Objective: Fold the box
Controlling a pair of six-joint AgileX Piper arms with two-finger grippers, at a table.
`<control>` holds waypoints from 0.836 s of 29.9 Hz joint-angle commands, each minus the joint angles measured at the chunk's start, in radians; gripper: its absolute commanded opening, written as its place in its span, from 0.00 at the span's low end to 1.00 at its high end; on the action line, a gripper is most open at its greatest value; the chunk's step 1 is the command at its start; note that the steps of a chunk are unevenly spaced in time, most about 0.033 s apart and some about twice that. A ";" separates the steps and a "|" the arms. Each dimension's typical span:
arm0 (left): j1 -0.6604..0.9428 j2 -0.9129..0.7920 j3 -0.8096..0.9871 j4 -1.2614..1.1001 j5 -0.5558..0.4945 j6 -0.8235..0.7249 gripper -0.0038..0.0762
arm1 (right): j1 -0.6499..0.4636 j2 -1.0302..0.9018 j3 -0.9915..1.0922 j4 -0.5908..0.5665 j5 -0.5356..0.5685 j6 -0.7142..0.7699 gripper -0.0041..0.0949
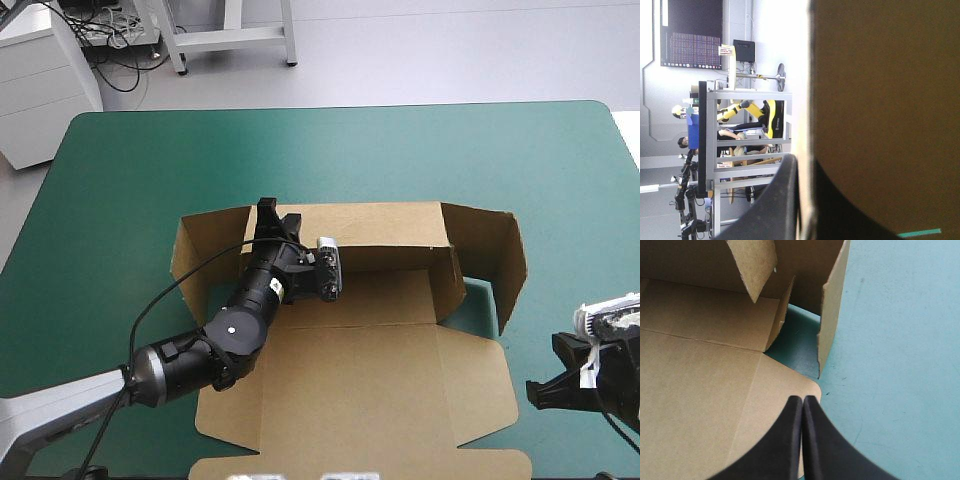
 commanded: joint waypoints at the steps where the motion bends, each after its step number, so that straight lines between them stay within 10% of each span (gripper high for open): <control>1: -0.003 -0.038 -0.019 0.030 0.058 -0.022 0.01 | -0.004 0.005 -0.031 -0.011 -0.067 -0.001 0.02; 14: -0.003 -0.017 -0.019 0.033 0.062 -0.042 0.01 | -0.004 0.029 -0.052 -0.016 -0.080 0.033 0.09; 25: -0.003 -0.017 -0.019 0.048 0.068 -0.032 0.01 | -0.004 0.197 -0.302 -0.204 -0.044 0.091 0.83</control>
